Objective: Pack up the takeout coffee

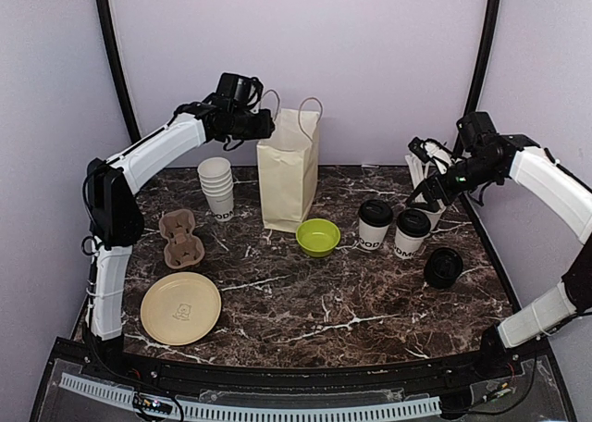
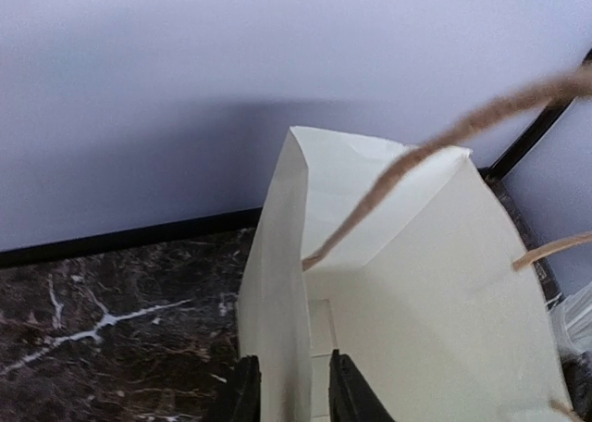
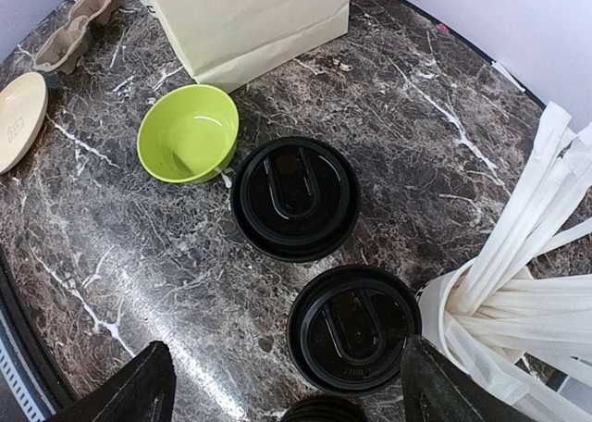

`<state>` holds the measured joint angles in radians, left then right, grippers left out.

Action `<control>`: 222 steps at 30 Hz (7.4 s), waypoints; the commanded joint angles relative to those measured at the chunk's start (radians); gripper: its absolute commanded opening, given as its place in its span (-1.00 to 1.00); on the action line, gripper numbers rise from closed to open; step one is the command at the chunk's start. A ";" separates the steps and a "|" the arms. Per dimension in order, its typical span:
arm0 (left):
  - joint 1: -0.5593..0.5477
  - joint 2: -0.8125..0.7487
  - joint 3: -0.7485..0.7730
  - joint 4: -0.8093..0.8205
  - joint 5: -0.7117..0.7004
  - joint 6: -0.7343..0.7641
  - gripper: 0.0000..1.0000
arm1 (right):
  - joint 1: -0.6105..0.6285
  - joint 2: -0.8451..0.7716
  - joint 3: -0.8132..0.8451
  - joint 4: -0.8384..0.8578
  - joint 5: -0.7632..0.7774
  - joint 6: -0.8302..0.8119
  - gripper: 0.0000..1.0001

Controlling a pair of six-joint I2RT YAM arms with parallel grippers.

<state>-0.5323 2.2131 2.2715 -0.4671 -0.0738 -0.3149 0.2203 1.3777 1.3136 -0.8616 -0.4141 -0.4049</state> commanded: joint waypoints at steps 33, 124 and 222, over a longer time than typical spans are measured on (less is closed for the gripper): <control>-0.271 -0.688 -0.390 -0.202 0.542 0.202 -1.00 | -0.042 -0.118 0.174 0.025 0.063 0.102 0.70; 0.299 -0.435 -0.972 -0.267 -0.006 -0.423 -0.04 | -0.042 -0.104 -0.107 0.173 -0.246 0.053 0.65; -0.243 -0.663 -0.777 0.738 1.066 0.141 -0.68 | 0.310 0.173 0.402 -0.102 -0.486 -0.012 -0.95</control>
<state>-0.7532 1.5280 1.4948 0.1516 0.9203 -0.1856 0.5240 1.5467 1.6855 -0.9714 -0.8722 -0.4221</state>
